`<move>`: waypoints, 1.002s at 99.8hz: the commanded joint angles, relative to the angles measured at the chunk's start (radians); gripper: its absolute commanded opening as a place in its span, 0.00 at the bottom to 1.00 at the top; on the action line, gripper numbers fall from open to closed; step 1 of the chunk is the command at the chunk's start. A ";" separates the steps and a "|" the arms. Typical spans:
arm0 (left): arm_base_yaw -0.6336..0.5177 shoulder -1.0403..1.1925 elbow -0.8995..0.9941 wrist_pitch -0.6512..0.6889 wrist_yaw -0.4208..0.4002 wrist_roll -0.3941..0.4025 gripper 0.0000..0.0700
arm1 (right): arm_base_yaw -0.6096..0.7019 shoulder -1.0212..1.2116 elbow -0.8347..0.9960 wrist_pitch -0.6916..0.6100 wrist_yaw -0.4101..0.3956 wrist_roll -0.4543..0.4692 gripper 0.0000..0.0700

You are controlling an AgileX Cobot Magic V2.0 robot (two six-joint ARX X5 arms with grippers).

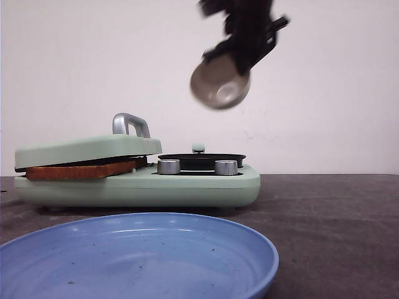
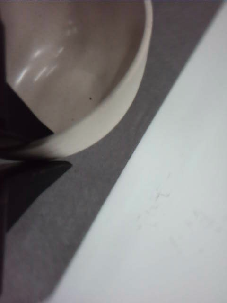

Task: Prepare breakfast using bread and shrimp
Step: 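Carry the empty bowl back and lower it onto the table with the right gripper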

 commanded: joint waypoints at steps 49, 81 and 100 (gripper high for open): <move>-0.002 0.005 0.011 0.007 0.000 0.009 0.62 | -0.319 -0.089 0.034 -0.563 -0.588 0.349 0.00; -0.002 0.005 0.011 0.008 0.000 0.009 0.62 | -0.444 -0.088 0.023 -0.758 -0.649 0.265 0.00; -0.002 0.013 0.011 0.008 0.000 0.009 0.62 | -0.495 -0.088 -0.041 -0.735 -0.699 0.230 0.00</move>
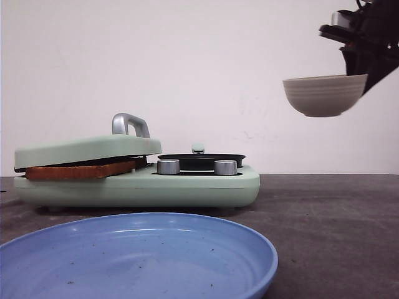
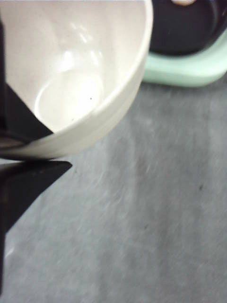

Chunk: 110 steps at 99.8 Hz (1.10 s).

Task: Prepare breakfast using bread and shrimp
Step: 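Carry the empty bowl back and lower it onto the table with the right gripper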

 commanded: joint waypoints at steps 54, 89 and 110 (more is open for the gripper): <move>-0.002 0.014 0.011 0.006 0.000 0.008 0.62 | -0.055 0.008 -0.442 0.380 -0.088 0.022 0.00; -0.002 0.014 0.011 0.003 0.000 0.005 0.62 | -0.060 0.038 -0.489 0.443 -0.084 0.034 0.00; -0.002 0.014 0.011 0.003 0.000 0.001 0.62 | -0.060 0.047 -0.489 0.441 -0.080 0.034 0.00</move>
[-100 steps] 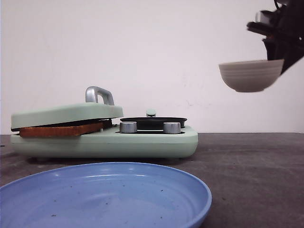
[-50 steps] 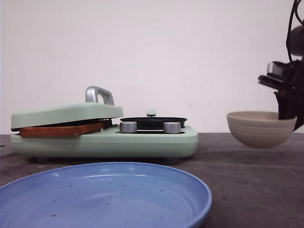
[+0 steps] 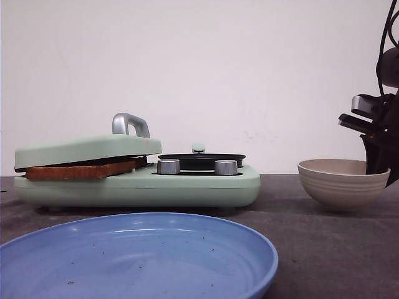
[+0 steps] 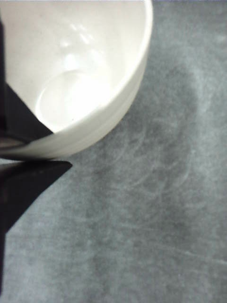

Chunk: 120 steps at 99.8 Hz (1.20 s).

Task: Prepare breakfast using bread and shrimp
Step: 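Carry the empty bowl back and lower it onto the table with the right gripper, then open the right gripper and withdraw it from the bowl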

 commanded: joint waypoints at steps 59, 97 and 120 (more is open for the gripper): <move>-0.002 0.006 0.011 0.005 0.000 -0.002 0.62 | -0.002 0.019 0.012 0.004 0.000 0.009 0.42; -0.002 0.006 0.011 0.005 0.000 -0.002 0.62 | -0.051 -0.113 0.012 0.006 -0.003 0.000 0.42; -0.002 0.006 0.011 0.005 0.000 -0.002 0.62 | -0.072 -0.286 0.012 0.039 -0.150 0.013 0.42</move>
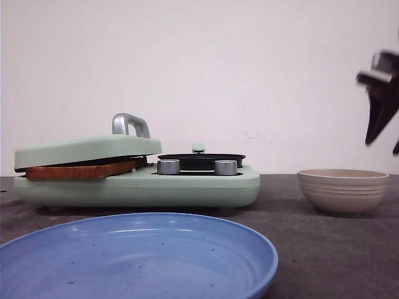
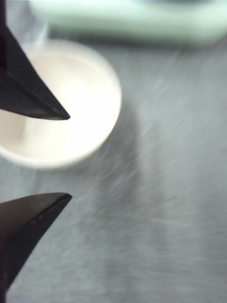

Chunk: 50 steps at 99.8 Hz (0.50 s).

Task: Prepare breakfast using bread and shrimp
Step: 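Open the right gripper and withdraw it from the bowl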

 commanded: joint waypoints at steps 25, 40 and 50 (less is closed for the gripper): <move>-0.002 0.006 0.011 0.009 0.000 -0.002 0.62 | 0.048 -0.242 0.012 0.072 -0.155 0.051 0.35; -0.002 0.006 0.011 0.010 0.000 -0.002 0.62 | 0.088 -0.359 0.012 0.079 -0.154 0.056 0.10; -0.002 0.006 0.011 0.009 0.000 -0.002 0.61 | 0.114 -0.425 0.012 0.078 -0.147 0.056 0.00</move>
